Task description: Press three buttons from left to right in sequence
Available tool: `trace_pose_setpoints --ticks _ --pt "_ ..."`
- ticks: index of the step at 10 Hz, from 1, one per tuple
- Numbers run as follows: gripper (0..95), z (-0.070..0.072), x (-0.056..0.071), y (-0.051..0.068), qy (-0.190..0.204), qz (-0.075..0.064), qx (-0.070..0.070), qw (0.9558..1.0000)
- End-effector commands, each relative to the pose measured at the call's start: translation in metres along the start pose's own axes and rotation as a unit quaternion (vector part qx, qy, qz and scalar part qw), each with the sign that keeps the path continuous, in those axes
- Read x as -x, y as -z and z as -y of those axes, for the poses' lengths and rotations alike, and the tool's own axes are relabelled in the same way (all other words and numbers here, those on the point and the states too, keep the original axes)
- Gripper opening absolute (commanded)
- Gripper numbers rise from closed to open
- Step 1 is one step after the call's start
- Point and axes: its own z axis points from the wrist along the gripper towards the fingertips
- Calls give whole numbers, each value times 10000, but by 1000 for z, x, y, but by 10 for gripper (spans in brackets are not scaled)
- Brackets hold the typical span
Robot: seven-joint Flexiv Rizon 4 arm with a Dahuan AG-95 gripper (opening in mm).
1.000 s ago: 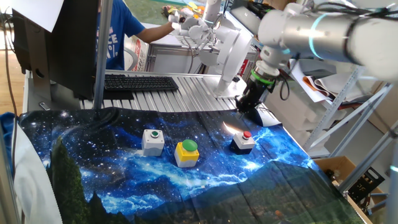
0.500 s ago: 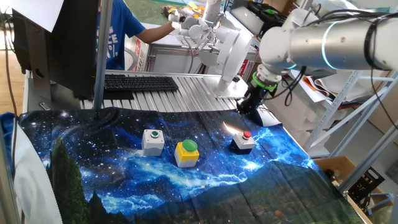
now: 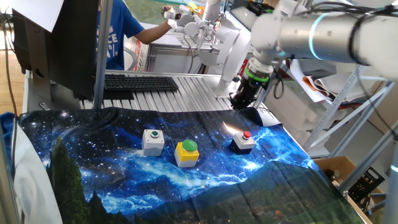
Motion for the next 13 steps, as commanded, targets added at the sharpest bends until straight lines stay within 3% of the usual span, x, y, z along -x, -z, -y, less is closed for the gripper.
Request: trace_pose_setpoints --ticks 1,3,4,7,8,9,10,12,13 --pt "0 -5 -2 0 -131 -229 119 9996" --pt "0 -7 -2 0 -50 -163 82 9998" --pt "0 -15 0 -1 43 -123 -81 9999" --pt "0 -66 10 3 26 -127 -203 9997" --pt "0 -95 10 3 -38 -142 -222 9996" --pt "0 -115 -2 -7 -62 -108 -315 9994" --pt "0 -132 -17 -20 -147 -79 -317 9994" --pt "0 -152 -41 -38 -331 -36 -276 9991" --pt "0 -157 -46 -41 -368 -20 -280 9989"
